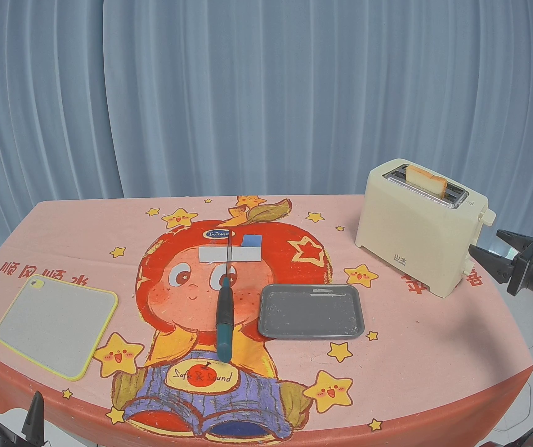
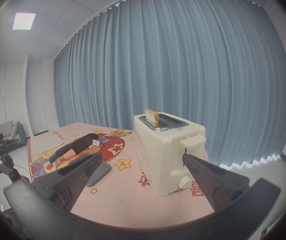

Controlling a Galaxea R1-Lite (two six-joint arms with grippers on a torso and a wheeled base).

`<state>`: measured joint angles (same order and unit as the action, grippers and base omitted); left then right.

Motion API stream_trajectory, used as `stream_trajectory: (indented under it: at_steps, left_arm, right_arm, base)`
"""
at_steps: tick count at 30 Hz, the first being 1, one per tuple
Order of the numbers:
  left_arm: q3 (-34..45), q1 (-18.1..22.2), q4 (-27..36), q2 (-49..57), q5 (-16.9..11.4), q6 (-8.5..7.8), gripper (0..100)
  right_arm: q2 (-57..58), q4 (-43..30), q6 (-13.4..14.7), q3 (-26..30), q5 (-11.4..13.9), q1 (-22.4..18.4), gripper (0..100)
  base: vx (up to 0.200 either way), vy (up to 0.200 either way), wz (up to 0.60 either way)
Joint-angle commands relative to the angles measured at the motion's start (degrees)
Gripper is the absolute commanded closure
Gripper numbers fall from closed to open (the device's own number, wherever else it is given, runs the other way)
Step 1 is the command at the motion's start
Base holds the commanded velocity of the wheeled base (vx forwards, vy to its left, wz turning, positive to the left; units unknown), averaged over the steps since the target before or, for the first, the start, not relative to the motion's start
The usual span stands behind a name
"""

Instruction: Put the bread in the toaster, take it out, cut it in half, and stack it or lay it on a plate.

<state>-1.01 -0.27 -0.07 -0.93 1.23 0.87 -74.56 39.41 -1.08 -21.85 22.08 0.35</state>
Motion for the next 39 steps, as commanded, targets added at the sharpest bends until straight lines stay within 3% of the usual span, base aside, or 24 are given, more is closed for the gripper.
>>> stream_trajectory:
  at_steps: [1,6,7,24,25,39]
  left_arm:
    - [1.01,0.0,-0.01,0.31,0.09,0.01,0]
    - [1.01,0.0,-0.01,0.31,-0.09,0.01,0]
    - [1.01,0.0,-0.01,0.31,-0.09,0.01,0]
    - [1.01,0.0,-0.01,0.31,-0.09,0.01,0]
    - [1.01,0.0,-0.01,0.31,-0.09,0.01,0]
    - [1.01,0.0,-0.01,0.31,-0.09,0.01,0]
  right_arm:
    - [0.29,0.05,1.35,1.45,-0.02,-0.79,0]
    - [0.82,0.05,3.28,3.04,0.07,-1.32,0]
    - [0.38,0.05,4.69,3.39,-0.02,-1.41,0]
    - [-3.4,0.75,4.86,0.84,0.69,-6.42,0]
    - [-3.31,0.67,4.86,0.66,0.86,-6.95,100]
    - [-3.84,1.11,4.95,-4.96,0.6,-8.18,100]
  base:
    - [0.0,0.0,0.0]
    - [0.0,0.0,0.0]
    - [0.0,0.0,0.0]
    - [0.0,0.0,0.0]
    - [0.0,0.0,0.0]
    - [0.0,0.0,0.0]
